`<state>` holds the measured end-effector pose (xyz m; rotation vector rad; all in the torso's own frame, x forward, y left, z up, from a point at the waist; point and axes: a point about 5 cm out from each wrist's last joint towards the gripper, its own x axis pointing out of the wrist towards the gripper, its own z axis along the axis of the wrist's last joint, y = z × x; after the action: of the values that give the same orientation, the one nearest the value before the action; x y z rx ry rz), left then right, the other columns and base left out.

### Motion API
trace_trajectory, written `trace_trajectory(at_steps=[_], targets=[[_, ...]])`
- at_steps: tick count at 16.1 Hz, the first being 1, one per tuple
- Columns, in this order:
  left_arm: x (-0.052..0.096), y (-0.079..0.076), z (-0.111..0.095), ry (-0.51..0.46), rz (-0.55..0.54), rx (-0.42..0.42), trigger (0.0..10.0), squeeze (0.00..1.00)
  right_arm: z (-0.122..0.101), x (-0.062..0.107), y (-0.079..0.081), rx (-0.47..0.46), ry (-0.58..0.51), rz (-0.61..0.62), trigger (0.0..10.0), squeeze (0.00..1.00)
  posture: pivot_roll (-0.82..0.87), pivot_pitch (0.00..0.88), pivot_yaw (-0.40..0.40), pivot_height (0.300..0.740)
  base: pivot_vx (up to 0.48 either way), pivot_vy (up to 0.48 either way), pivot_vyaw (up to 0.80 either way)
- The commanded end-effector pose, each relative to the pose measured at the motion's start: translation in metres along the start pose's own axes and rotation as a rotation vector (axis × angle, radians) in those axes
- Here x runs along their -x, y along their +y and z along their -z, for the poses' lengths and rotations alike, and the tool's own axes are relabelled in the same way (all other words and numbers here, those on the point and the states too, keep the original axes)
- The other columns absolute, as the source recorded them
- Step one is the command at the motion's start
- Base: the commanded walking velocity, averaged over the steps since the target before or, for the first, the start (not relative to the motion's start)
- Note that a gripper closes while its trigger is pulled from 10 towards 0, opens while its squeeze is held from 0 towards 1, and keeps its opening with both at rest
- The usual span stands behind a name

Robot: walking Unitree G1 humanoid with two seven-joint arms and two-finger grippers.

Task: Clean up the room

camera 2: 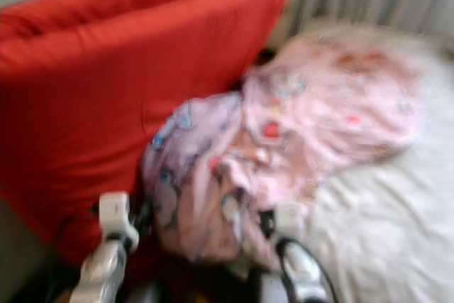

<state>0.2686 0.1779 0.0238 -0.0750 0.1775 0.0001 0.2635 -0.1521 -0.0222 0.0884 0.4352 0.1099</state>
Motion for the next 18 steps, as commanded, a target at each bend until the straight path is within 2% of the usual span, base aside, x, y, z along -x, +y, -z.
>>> trace_trajectory(at_steps=[1, 2, 3, 5, 6, 7, 9, 13, 14, 15, 18], targets=[[0.002, 0.009, 0.0, 0.005, -0.021, -0.012, 10.0, 0.0, 0.004, -0.002, 0.009, -0.055, 0.041, -0.009, 10.0, 0.0, -0.1, 0.025, 0.0, 0.602, 0.0, 0.0, 0.0], [-0.001, 0.012, -0.004, -0.004, -0.02, -0.017, 10.0, 0.0, 0.002, -0.005, 0.009, -0.129, 0.054, -0.008, 10.0, 0.0, -0.09, 0.021, -0.001, 0.602, 0.0, 0.0, 0.0], [-0.001, 0.013, -0.005, -0.006, -0.02, -0.019, 10.0, 0.0, 0.002, -0.005, 0.009, -0.148, 0.058, -0.003, 10.0, 0.0, -0.08, 0.019, 0.0, 0.602, 0.0, 0.0, 0.0], [-0.004, 0.016, -0.011, -0.02, -0.02, -0.023, 10.0, 0.0, 0.002, -0.009, 0.003, -0.264, 0.123, 0.078, 10.0, 0.0, -0.07, 0.015, 0.008, 0.602, 0.0, 0.0, 0.0], [-0.004, 0.015, -0.011, -0.022, -0.016, -0.025, 10.0, 0.0, 0.0, -0.01, 0.001, -0.276, 0.133, 0.1, 10.0, 0.44, -0.07, 0.017, 0.01, 0.602, 0.0, 0.0, 0.0], [-0.004, 0.015, -0.012, -0.024, -0.011, -0.028, 10.0, 0.0, -0.003, -0.012, -0.001, -0.289, 0.128, 0.114, 10.0, 1.0, -0.07, 0.021, 0.012, 0.602, 0.0, 0.0, 0.0], [-0.005, 0.013, -0.015, -0.031, 0.0, -0.031, 10.0, 0.0, -0.009, -0.015, -0.004, -0.299, 0.131, 0.13, 10.0, 1.0, -0.06, 0.039, 0.011, 0.602, 0.0, 0.0, 0.0], [-0.018, 0.01, -0.036, -0.085, 0.026, -0.041, 10.0, 0.0, -0.01, -0.014, -0.008, -0.314, 0.128, 0.152, 10.0, 1.0, -0.05, 0.085, 0.02, 0.602, 0.0, 0.0, 0.0], [-0.017, 0.01, -0.04, -0.097, 0.033, -0.042, 10.0, 0.0, -0.006, -0.013, -0.009, -0.32, 0.139, 0.162, 10.0, 0.7, -0.04, 0.109, 0.023, 0.602, 0.0, 0.0, 0.0], [-0.016, 0.009, -0.041, -0.1, 0.036, -0.042, 10.0, 0.0, -0.006, -0.012, -0.01, -0.319, 0.142, 0.166, 10.0, 0.0, -0.04, 0.113, 0.023, 0.602, 0.0, 0.0, 0.0], [-0.006, 0.01, -0.037, -0.09, 0.035, -0.041, 10.0, 0.0, -0.009, -0.014, -0.011, -0.32, 0.137, 0.184, 10.0, 0.0, -0.03, 0.153, 0.026, 0.602, 0.0, 0.0, 0.0]])
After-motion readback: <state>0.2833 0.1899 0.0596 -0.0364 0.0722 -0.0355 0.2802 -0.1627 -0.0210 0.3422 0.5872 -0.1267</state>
